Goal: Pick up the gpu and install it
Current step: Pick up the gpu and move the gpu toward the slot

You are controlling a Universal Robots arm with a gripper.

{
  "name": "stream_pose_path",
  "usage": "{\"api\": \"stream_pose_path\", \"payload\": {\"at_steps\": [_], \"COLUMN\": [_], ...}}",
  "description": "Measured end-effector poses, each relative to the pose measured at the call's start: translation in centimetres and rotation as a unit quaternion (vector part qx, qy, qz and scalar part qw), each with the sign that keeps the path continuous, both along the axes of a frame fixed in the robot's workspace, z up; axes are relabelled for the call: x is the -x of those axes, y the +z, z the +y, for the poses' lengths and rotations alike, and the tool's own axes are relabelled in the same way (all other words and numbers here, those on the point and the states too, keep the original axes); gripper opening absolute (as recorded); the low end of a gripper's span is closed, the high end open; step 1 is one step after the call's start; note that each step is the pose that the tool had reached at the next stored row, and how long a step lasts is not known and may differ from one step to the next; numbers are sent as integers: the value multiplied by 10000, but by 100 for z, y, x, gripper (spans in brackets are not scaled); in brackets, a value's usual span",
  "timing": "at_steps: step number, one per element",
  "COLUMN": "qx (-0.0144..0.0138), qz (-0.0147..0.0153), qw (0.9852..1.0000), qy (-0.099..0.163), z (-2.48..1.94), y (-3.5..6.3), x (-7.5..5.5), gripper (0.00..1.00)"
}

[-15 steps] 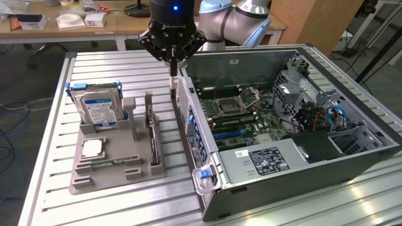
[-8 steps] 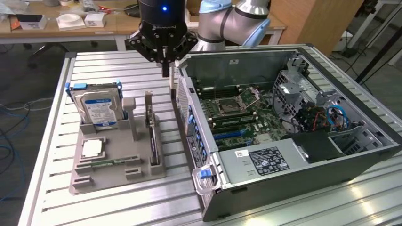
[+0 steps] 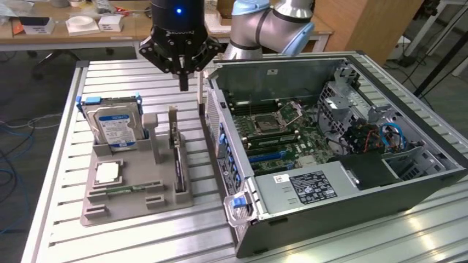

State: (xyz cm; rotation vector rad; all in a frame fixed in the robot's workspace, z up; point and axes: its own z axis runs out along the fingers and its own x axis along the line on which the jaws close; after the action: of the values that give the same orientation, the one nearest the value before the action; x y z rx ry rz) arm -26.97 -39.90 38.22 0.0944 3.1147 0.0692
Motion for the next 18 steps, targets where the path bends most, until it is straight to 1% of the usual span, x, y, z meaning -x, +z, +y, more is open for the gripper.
{"api": "stream_pose_path", "payload": {"at_steps": [13, 18], "qx": [0, 0], "qz": [0, 0], "qw": [10000, 10000], "qy": [30, 35], "z": [0, 0], "y": [-21, -22], "x": [253, 269], "gripper": [11, 11]}}
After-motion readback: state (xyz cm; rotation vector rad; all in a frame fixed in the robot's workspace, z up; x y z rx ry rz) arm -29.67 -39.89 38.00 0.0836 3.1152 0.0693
